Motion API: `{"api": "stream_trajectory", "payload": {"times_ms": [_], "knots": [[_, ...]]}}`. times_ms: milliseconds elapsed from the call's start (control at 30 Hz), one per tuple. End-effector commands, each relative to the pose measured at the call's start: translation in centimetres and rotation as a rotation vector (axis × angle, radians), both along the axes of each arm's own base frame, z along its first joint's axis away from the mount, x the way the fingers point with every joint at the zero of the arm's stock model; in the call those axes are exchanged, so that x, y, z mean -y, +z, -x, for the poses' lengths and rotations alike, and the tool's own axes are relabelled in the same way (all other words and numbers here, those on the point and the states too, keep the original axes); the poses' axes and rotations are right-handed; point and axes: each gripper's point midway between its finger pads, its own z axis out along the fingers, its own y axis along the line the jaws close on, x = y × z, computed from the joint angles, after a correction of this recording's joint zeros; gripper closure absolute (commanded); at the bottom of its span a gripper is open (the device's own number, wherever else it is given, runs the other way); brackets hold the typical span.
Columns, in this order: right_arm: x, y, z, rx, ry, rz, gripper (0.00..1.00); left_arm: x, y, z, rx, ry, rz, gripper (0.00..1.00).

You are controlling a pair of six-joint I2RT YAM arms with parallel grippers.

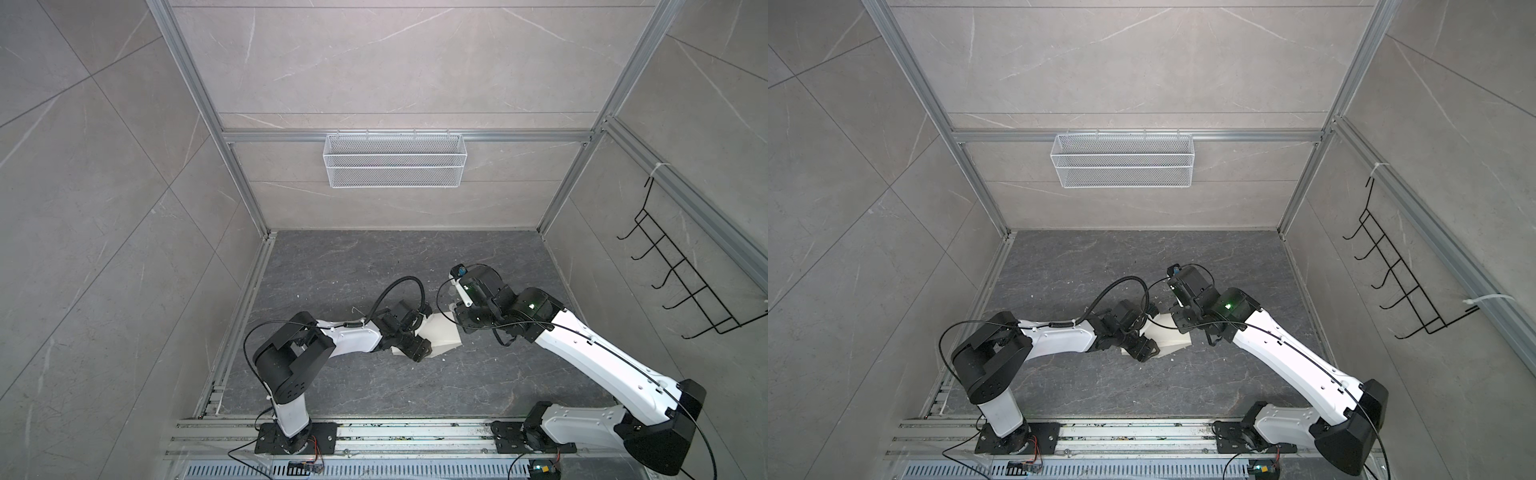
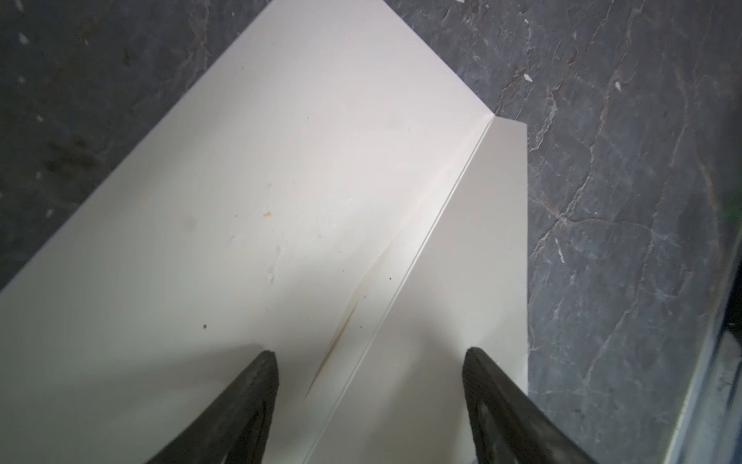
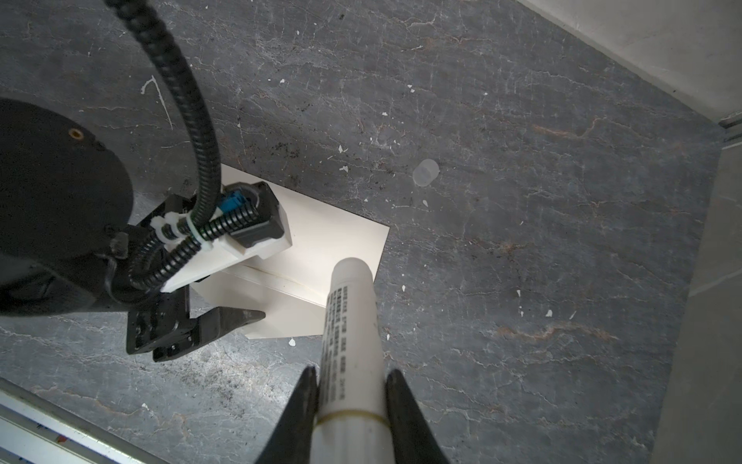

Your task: Place the letter into the envelope and seal it

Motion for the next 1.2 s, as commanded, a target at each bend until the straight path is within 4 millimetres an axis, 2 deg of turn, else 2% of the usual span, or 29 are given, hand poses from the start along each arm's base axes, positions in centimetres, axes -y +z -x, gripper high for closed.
{"api": "stream_trajectory", "payload": {"times_ms": [0,333,567,867,967,1167], "knots": [[-0.2,0.3,-0.1,-0.002,0.003,-0.017,1.0,-0.5,-1.1,0.0,0.022,-0.012,-0.077,0.19],[-0.3,-0.2,0.1,-0.021,0.006,-0.023,1.0,-1.4,-2.6,0.5,0.027,0.018,-0.14,0.12],[-0.3,-0.6,0.3,-0.033,0.007,-0.027,1.0,-2.0,-3.3,1.2,0.066,0.097,-0.168,0.08],[-0.2,-0.9,0.6,-0.046,0.008,-0.025,1.0,-2.9,-4.5,1.7,0.069,0.159,-0.206,0.07],[-0.3,-0.7,0.6,-0.046,0.013,-0.037,1.0,-2.2,-3.2,1.9,0.061,0.167,-0.138,0.07],[-0.9,-0.3,0.9,-0.069,0.037,-0.051,1.0,-0.8,1.8,1.4,0.096,0.179,0.035,0.09]]}}
